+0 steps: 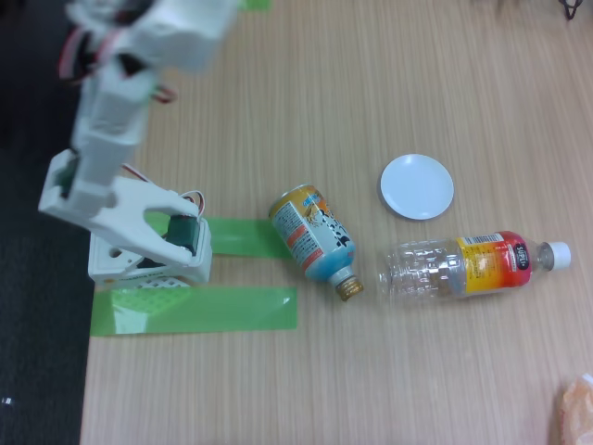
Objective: Pick up the plastic bottle and stand it up on the white place
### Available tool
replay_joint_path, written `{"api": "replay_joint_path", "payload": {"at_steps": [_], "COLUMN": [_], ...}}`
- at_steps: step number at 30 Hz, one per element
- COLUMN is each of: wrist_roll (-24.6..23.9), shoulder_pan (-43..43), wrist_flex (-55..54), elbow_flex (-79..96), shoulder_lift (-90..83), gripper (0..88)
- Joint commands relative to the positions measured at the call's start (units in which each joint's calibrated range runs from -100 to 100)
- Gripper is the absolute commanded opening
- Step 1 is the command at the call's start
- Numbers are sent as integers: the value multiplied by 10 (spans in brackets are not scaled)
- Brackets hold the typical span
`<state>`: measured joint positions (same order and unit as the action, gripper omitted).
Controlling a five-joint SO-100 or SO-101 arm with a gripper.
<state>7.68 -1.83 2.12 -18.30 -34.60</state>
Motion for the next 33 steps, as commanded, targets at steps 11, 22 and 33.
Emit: {"api": "replay_joint_path", "payload": {"at_steps": [11,22,33], "wrist_roll": [-3,-18,-107], "shoulder_pan": [136,222,203], "wrist_flex": [132,134,139], "elbow_flex": [-102,-109,-102], "shoulder_lift": [176,244,274], "gripper": [17,17,17]}}
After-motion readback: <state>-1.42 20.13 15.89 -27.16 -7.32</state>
